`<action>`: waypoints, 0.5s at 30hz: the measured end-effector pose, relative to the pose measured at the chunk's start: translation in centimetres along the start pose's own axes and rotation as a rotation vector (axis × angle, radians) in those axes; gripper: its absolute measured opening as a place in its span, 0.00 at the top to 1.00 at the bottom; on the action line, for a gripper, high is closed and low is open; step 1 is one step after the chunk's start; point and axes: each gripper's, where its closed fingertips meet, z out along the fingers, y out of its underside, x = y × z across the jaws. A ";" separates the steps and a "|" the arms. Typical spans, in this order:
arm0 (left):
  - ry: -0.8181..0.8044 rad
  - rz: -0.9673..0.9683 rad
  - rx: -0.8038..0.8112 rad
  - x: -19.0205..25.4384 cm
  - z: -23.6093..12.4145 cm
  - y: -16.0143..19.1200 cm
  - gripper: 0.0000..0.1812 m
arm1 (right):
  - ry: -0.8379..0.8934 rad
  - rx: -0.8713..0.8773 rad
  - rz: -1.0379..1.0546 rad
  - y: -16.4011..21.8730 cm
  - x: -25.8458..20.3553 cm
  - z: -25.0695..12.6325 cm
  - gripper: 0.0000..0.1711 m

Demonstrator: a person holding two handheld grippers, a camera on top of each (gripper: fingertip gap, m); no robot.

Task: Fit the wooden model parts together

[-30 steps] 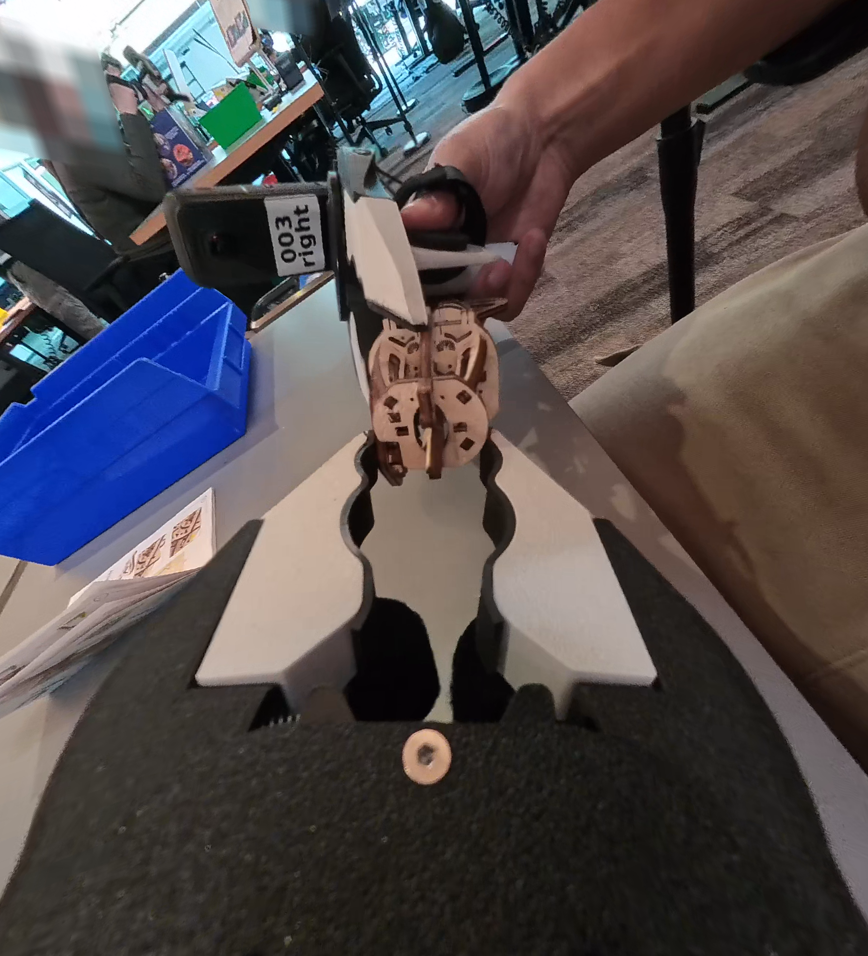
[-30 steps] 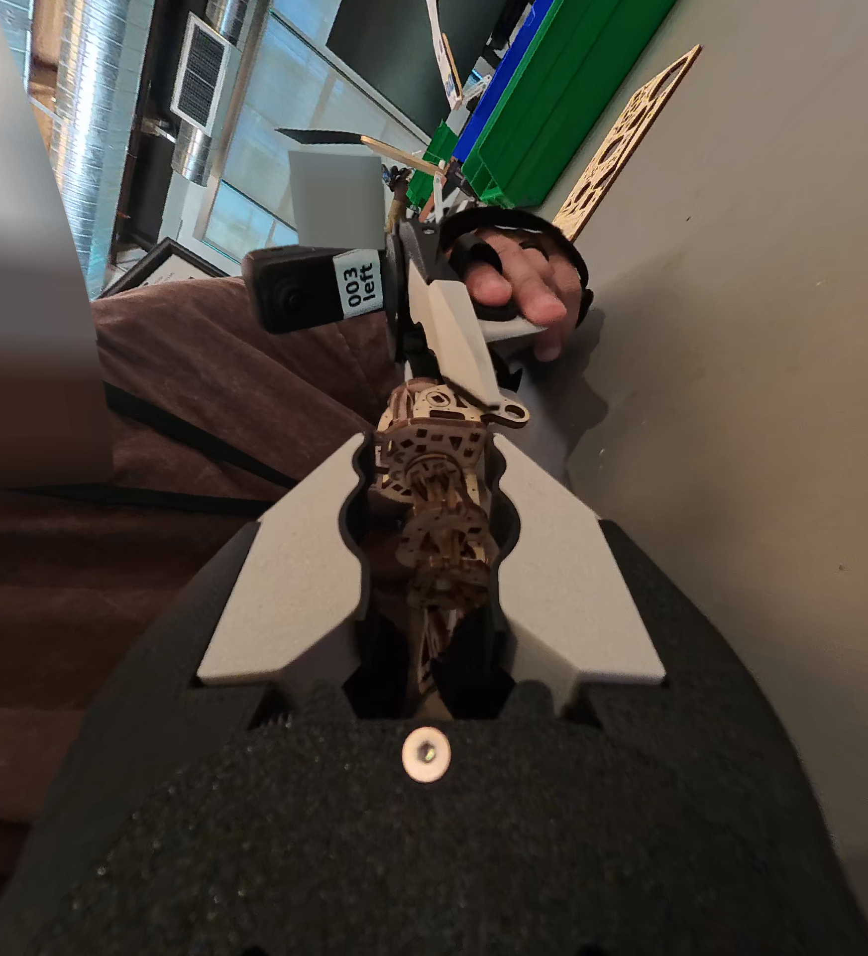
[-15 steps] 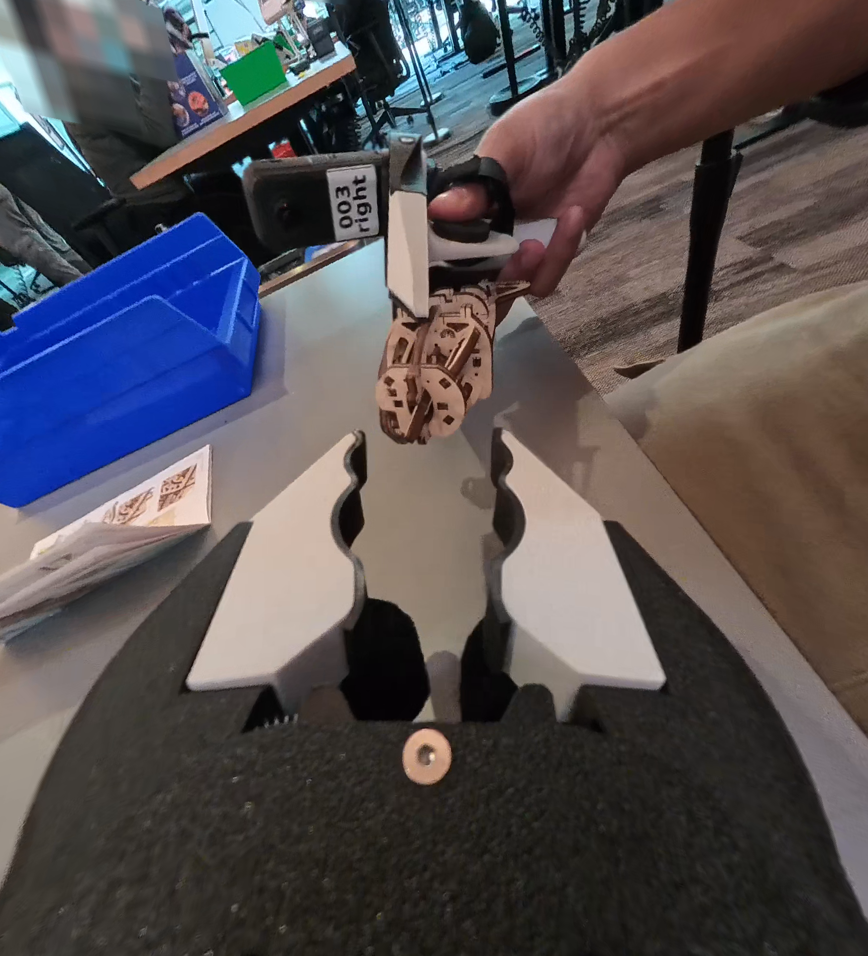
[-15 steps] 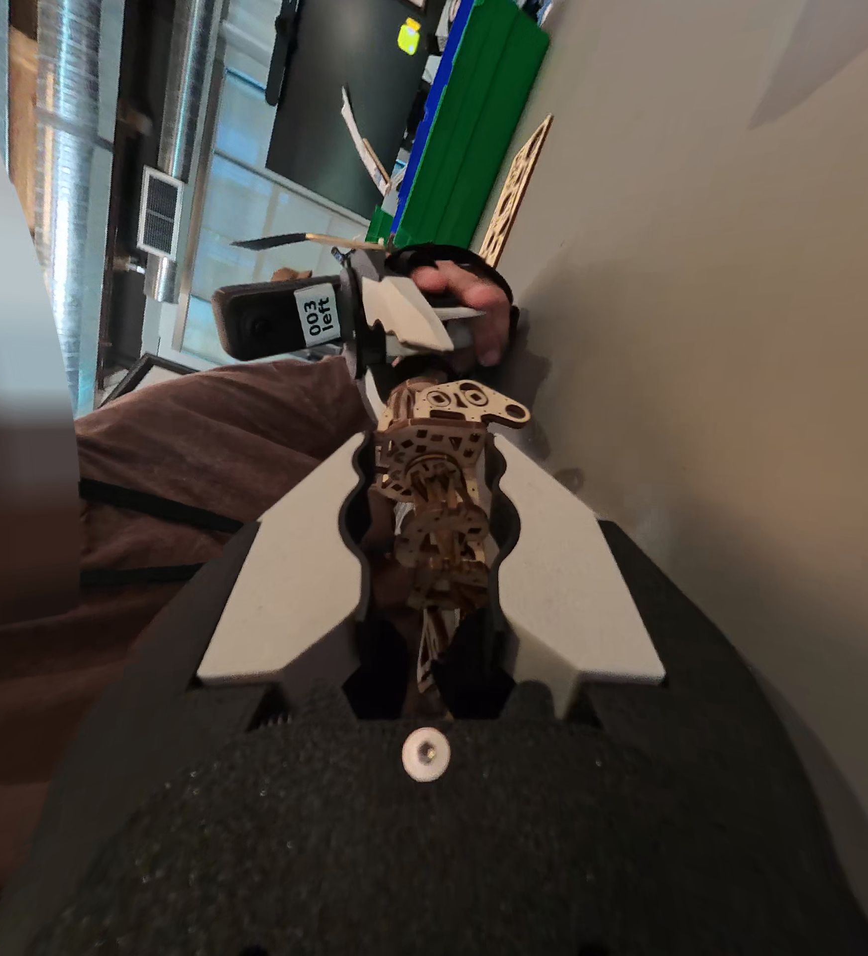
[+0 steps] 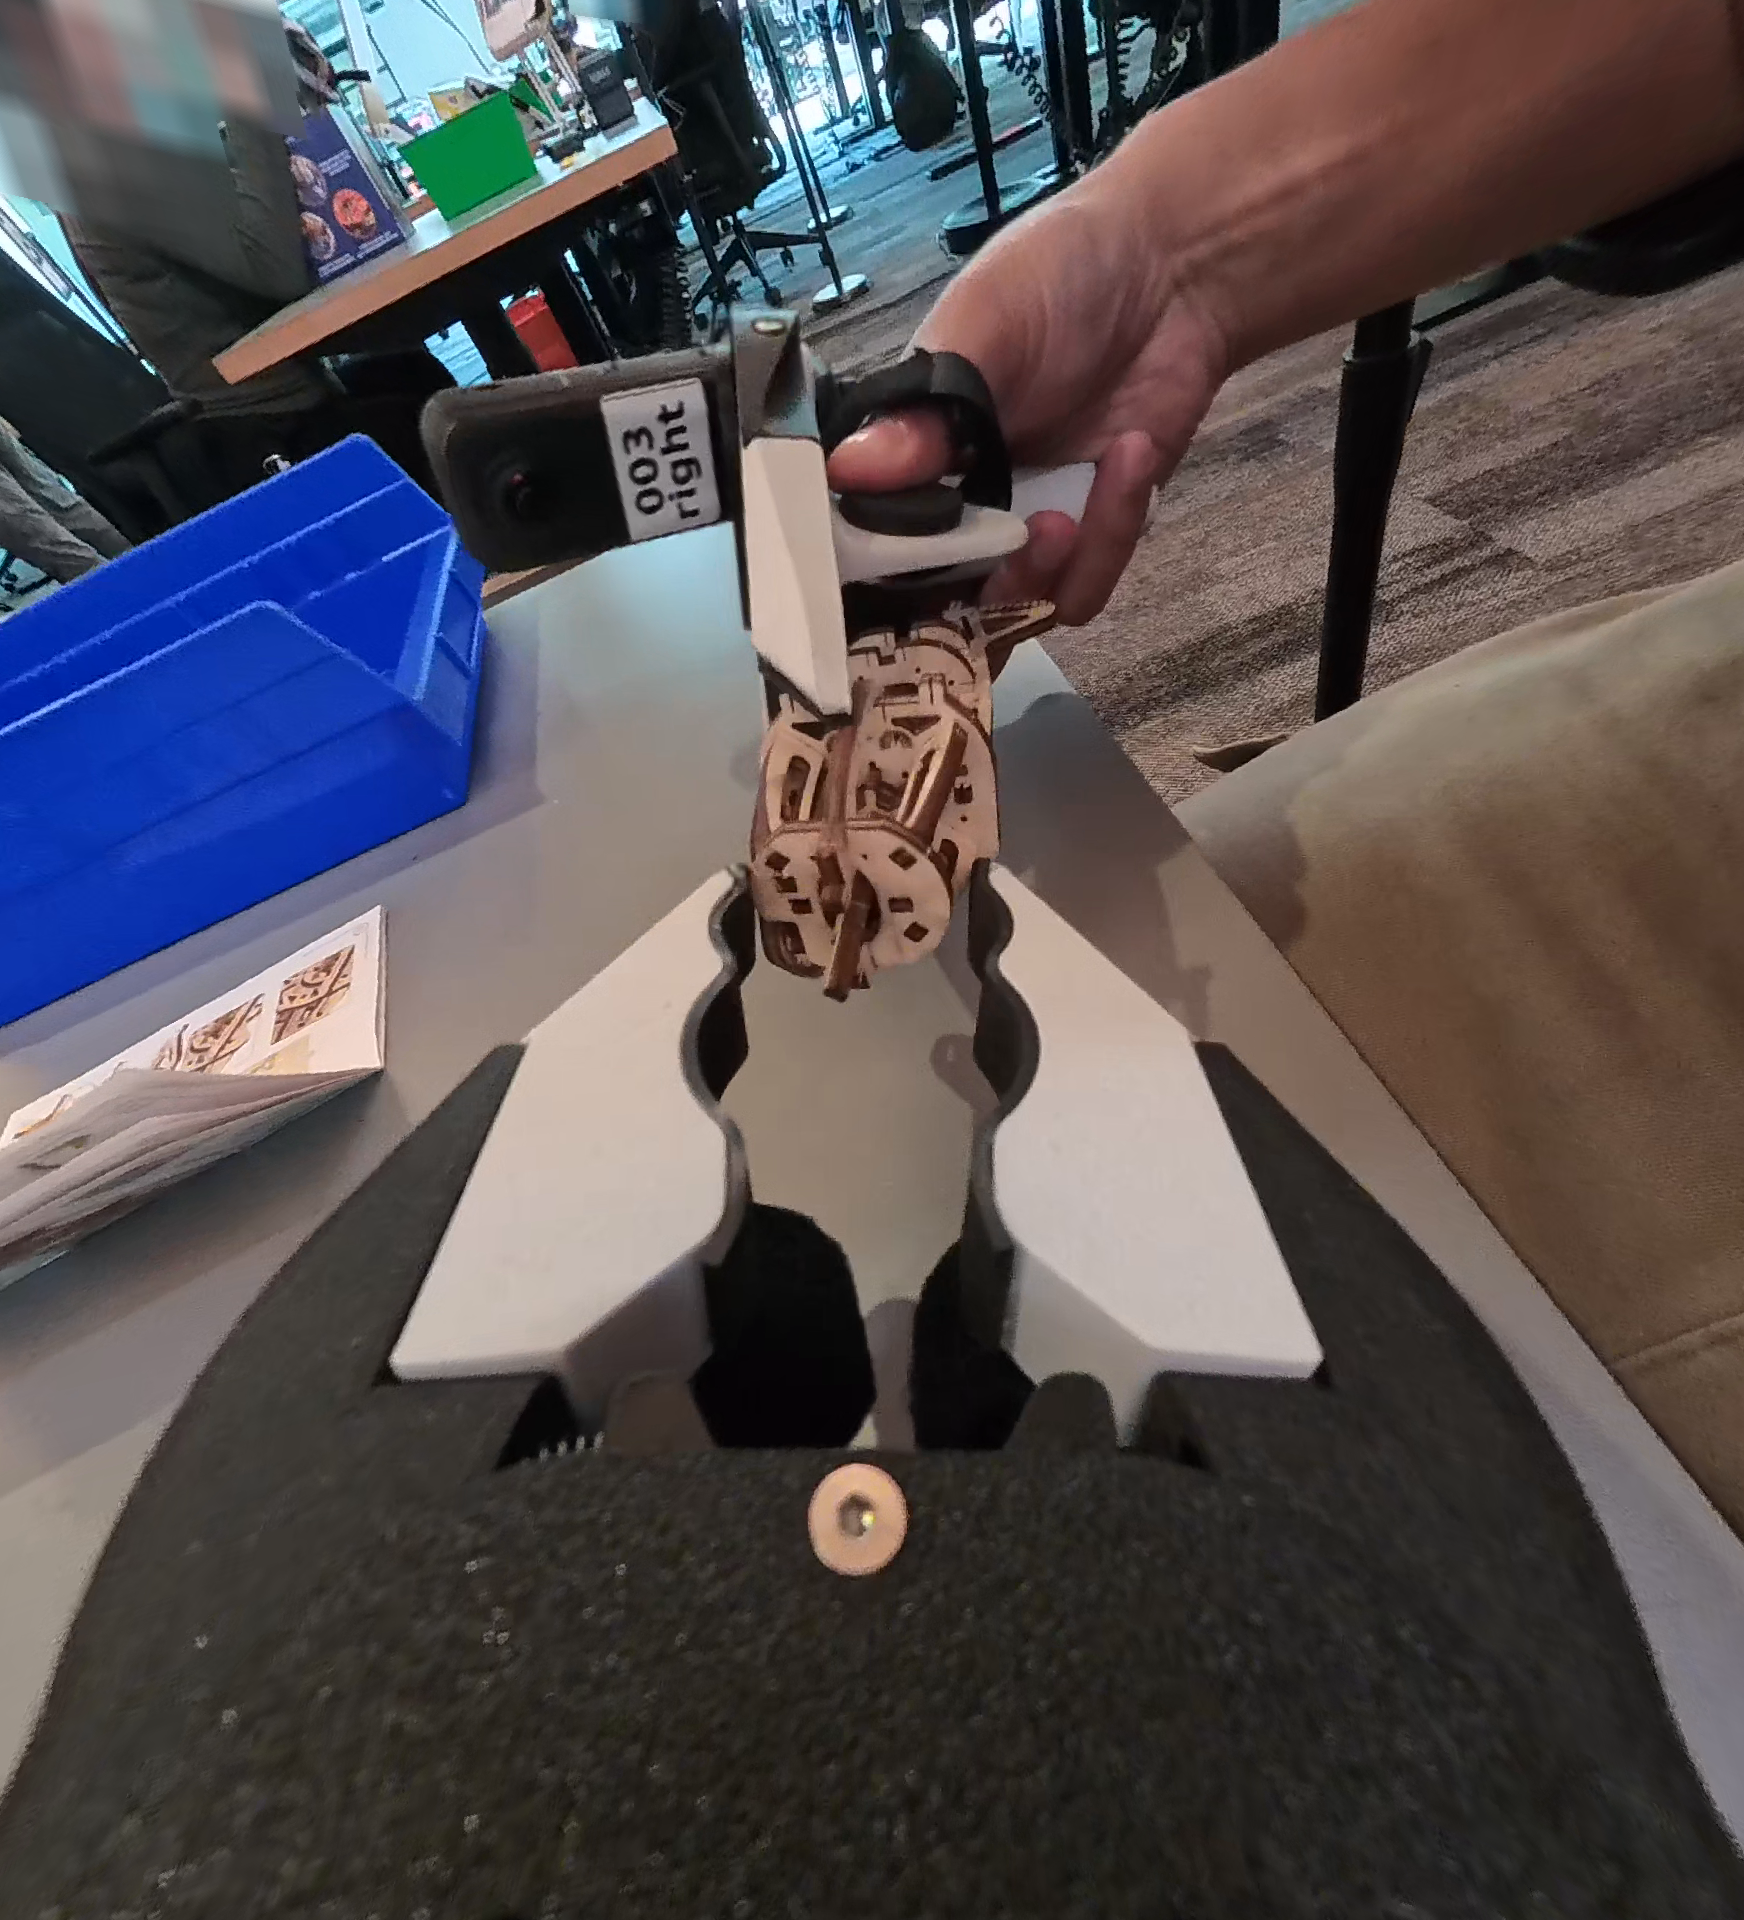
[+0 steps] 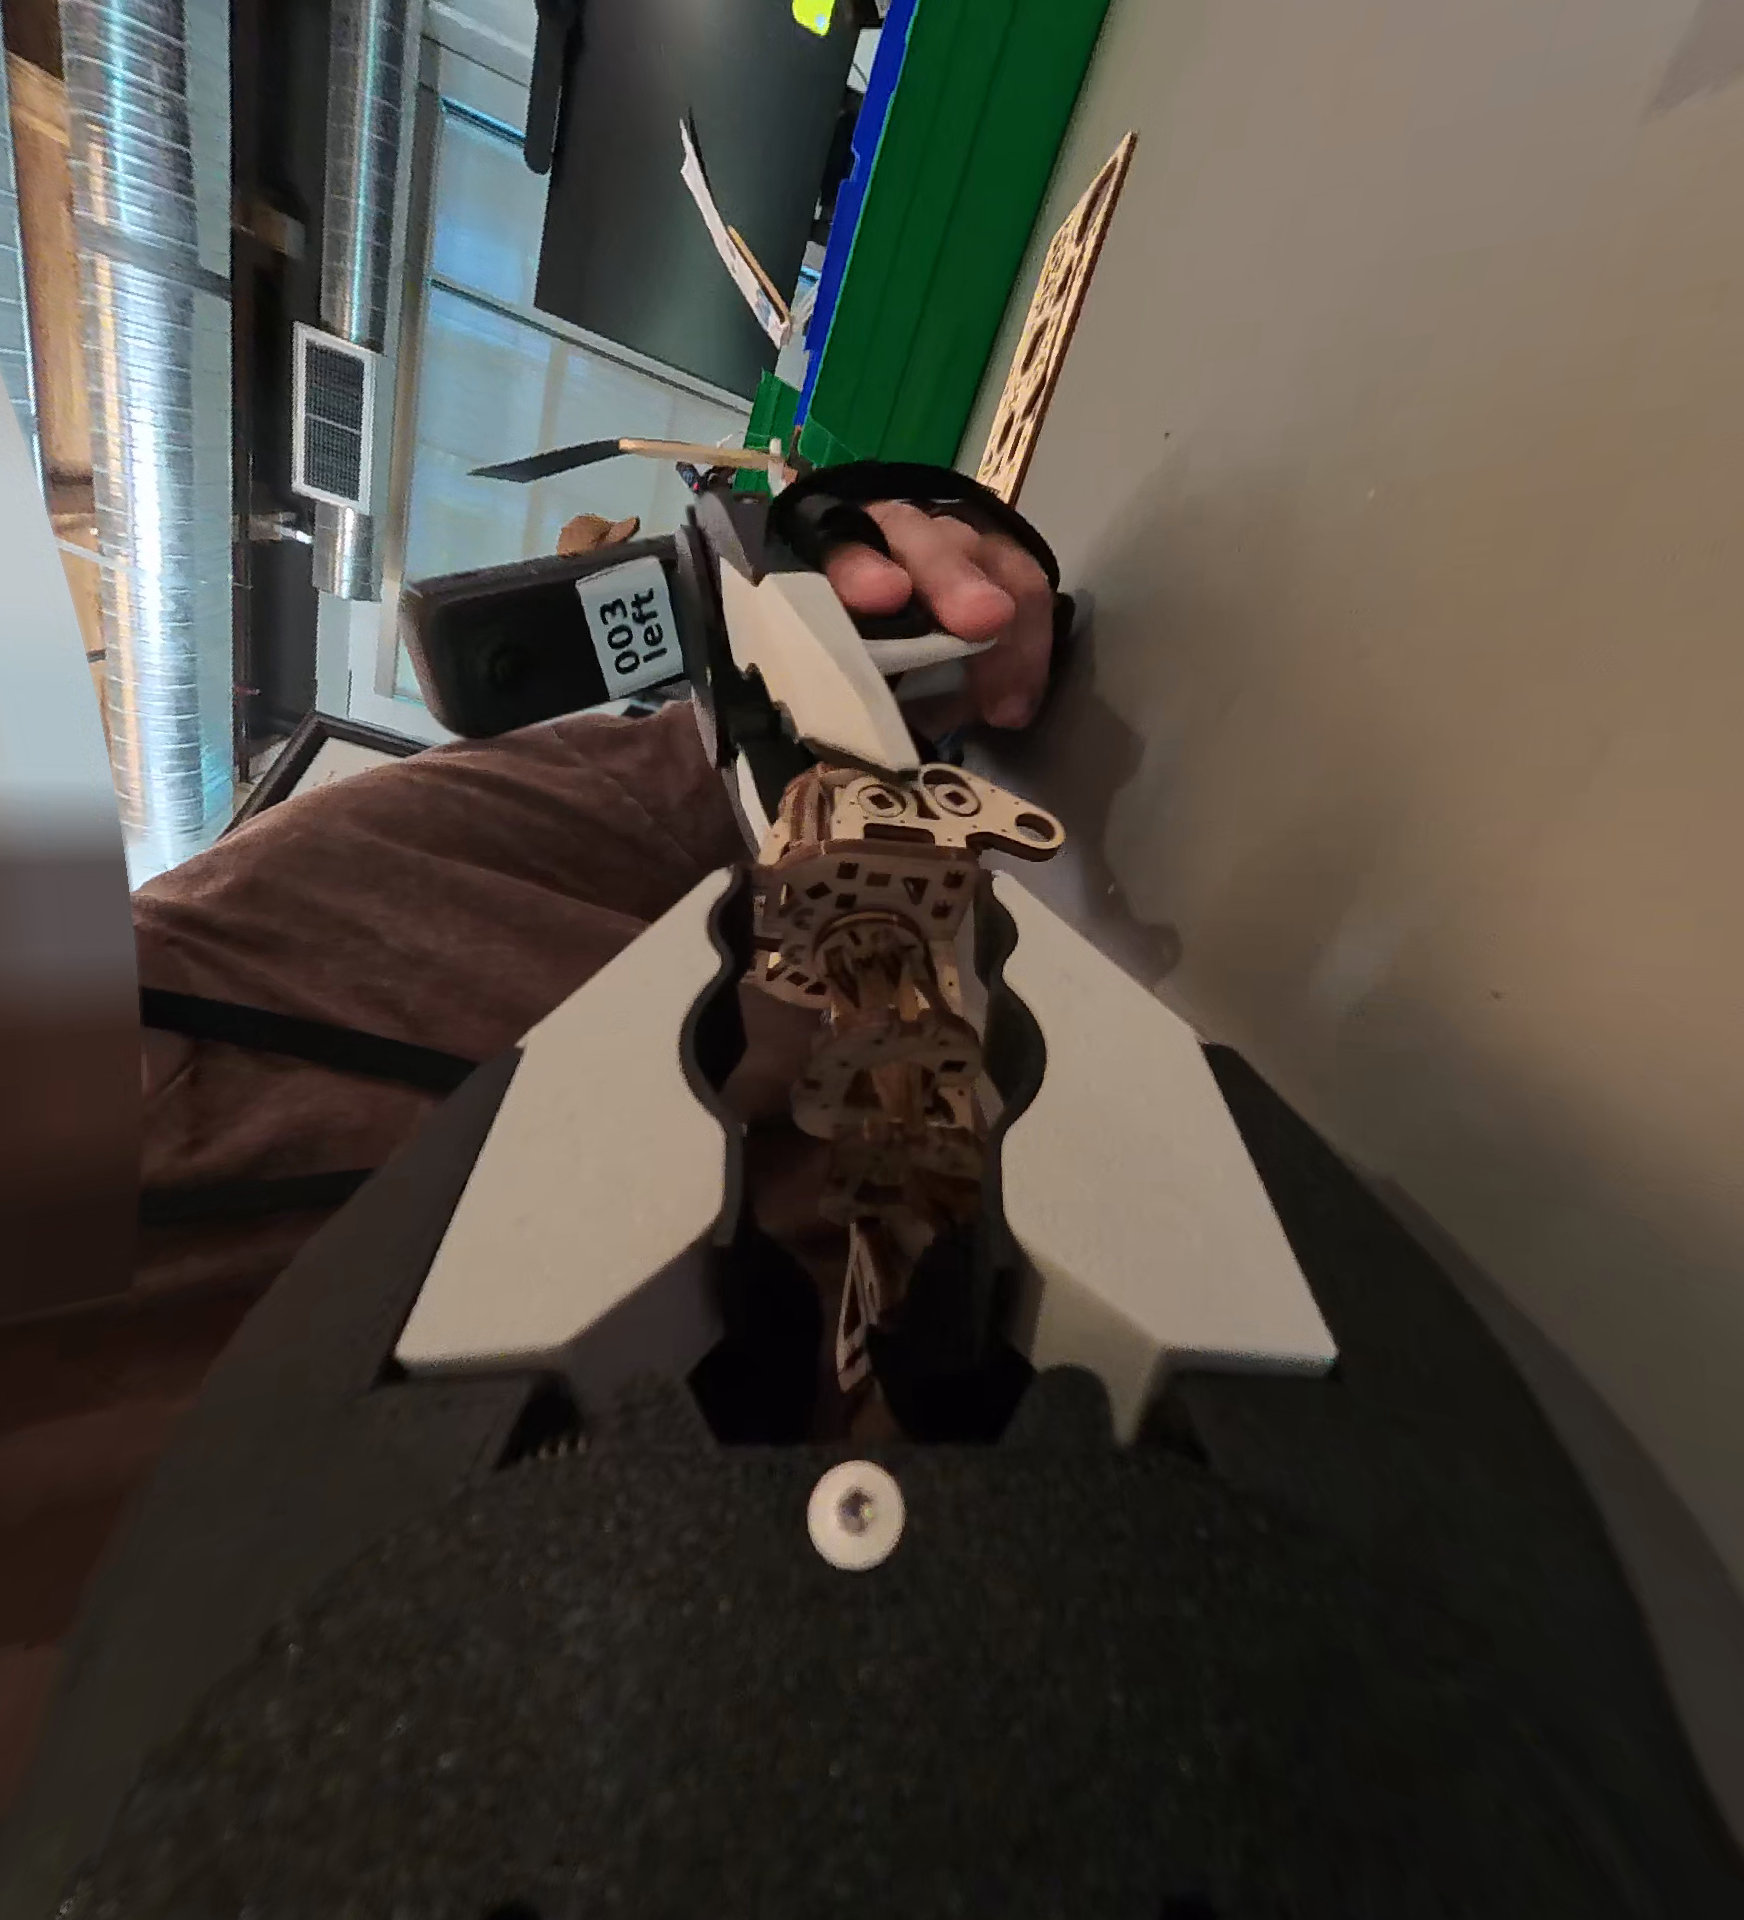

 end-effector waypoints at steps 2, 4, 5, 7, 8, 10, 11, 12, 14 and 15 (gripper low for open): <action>-0.006 -0.016 -0.005 -0.3 0.0 0.1 0.79 | 0.011 0.019 0.001 -0.3 0.1 -0.1 0.76; -0.025 -0.020 0.001 -0.7 -0.1 0.1 0.80 | 0.038 0.036 -0.012 -0.5 0.3 -0.3 0.76; -0.037 -0.018 0.005 -0.9 -0.2 0.1 0.79 | 0.064 0.048 -0.020 -0.7 0.6 -0.5 0.76; -0.065 -0.001 -0.010 -1.2 -0.1 0.2 0.76 | 0.092 0.085 -0.004 -1.2 0.9 -0.8 0.76; -0.089 0.018 -0.023 -1.4 0.0 0.4 0.74 | 0.095 0.109 0.017 -1.4 1.0 -0.9 0.76; -0.164 0.073 -0.053 -2.0 0.1 0.5 0.72 | 0.099 0.155 0.063 -1.7 1.3 -0.7 0.76; -0.189 0.100 -0.060 -2.1 0.1 0.5 0.71 | 0.095 0.177 0.082 -1.8 1.4 -0.6 0.76; -0.210 0.121 -0.063 -2.1 0.1 0.4 0.71 | 0.084 0.194 0.100 -1.9 1.3 -0.4 0.76; -0.246 0.137 -0.060 -2.4 0.0 0.3 0.74 | 0.070 0.237 0.129 -2.4 1.2 -0.5 0.76; -0.259 0.129 -0.048 -2.6 -0.1 0.1 0.74 | 0.058 0.253 0.138 -2.6 1.1 -0.6 0.76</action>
